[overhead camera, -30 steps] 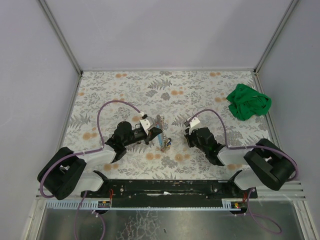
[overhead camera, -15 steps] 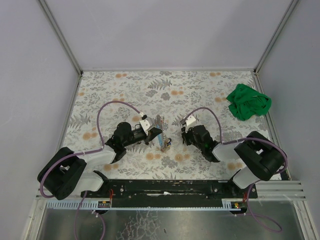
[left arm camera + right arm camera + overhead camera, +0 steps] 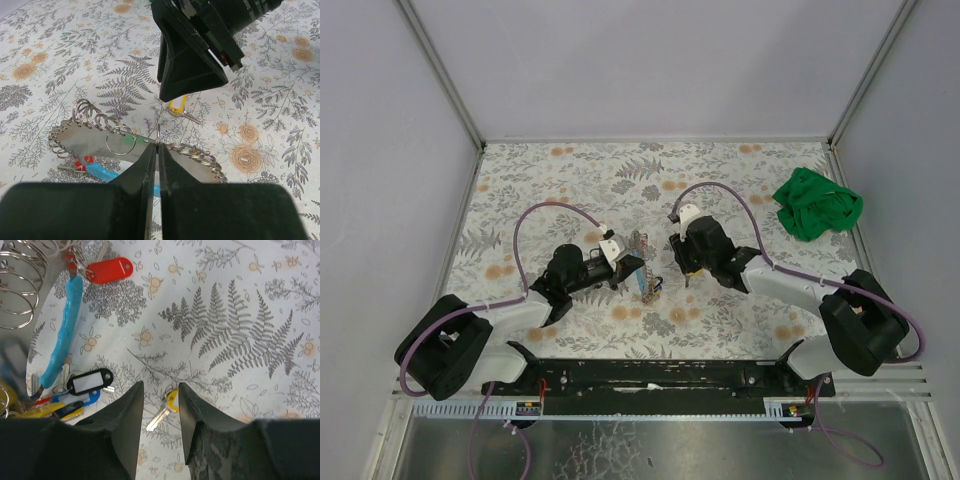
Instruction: Put the keys on the keyring
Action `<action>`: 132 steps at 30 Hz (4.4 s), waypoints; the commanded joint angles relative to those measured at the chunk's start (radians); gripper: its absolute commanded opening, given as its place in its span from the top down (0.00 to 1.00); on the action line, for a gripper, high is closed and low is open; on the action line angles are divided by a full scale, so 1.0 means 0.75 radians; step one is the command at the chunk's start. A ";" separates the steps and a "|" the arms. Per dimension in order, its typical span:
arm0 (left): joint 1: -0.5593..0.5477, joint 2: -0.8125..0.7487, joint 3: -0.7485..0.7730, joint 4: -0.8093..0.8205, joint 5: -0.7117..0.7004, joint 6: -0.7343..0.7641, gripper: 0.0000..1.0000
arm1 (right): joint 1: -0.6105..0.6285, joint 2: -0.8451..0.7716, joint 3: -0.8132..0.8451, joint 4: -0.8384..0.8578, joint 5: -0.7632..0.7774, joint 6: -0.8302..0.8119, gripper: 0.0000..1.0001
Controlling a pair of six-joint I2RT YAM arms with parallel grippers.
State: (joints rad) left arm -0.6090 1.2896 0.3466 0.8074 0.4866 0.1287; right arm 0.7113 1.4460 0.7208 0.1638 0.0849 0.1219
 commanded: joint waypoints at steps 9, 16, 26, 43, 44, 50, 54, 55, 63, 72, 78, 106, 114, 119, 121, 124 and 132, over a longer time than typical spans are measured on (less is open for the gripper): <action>-0.008 -0.022 -0.004 0.093 -0.038 -0.006 1.00 | 0.019 0.181 0.336 -0.590 0.047 0.058 0.65; -0.008 -0.016 -0.005 0.099 -0.037 -0.008 1.00 | 0.060 0.310 0.442 -0.645 0.133 0.058 0.67; -0.008 -0.010 -0.001 0.093 -0.031 -0.009 1.00 | 0.089 0.421 0.493 -0.657 0.225 0.074 0.75; -0.008 -0.020 0.000 0.088 -0.025 -0.003 1.00 | 0.103 0.403 0.477 -0.679 0.256 0.040 0.98; -0.008 -0.019 -0.001 0.089 -0.023 -0.002 1.00 | 0.102 0.386 0.461 -0.670 0.242 0.027 0.99; -0.008 -0.024 -0.020 0.117 0.014 0.027 1.00 | 0.103 0.122 0.297 -0.532 0.108 -0.111 1.00; -0.008 -0.023 -0.029 0.127 0.089 0.072 1.00 | 0.103 -0.076 0.185 -0.454 -0.019 -0.241 1.00; -0.008 -0.023 -0.034 0.135 0.110 0.082 1.00 | 0.103 -0.130 0.152 -0.431 -0.054 -0.268 1.00; -0.008 -0.015 -0.116 0.346 0.274 0.128 1.00 | 0.103 -0.459 -0.044 -0.227 -0.415 -0.513 1.00; -0.009 -0.036 -0.140 0.414 0.401 0.168 1.00 | 0.103 -0.525 -0.094 -0.127 -0.669 -0.717 1.00; -0.008 -0.054 -0.133 0.407 0.456 0.215 1.00 | 0.106 -0.451 -0.038 -0.121 -0.781 -0.752 1.00; -0.092 -0.129 -0.165 0.199 0.256 0.652 1.00 | 0.138 -0.502 -0.240 0.058 -0.795 -1.262 1.00; -0.114 -0.139 -0.158 0.166 0.238 0.686 1.00 | 0.161 -0.492 -0.244 0.080 -0.781 -1.328 1.00; -0.128 -0.139 -0.152 0.146 0.233 0.696 1.00 | 0.182 -0.465 -0.223 0.064 -0.747 -1.353 1.00; -0.129 -0.140 -0.149 0.136 0.233 0.699 1.00 | 0.192 -0.462 -0.218 0.064 -0.726 -1.360 1.00; -0.133 -0.138 -0.143 0.128 0.234 0.699 1.00 | 0.200 -0.455 -0.215 0.065 -0.696 -1.365 1.00; -0.138 -0.136 -0.139 0.110 0.234 0.703 1.00 | 0.206 -0.459 -0.219 0.084 -0.675 -1.358 1.00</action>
State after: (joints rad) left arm -0.7025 1.2011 0.2245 0.8669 0.6689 0.6285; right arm 0.8539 1.1084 0.5304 0.1711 -0.4335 -0.8757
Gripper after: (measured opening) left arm 0.009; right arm 0.011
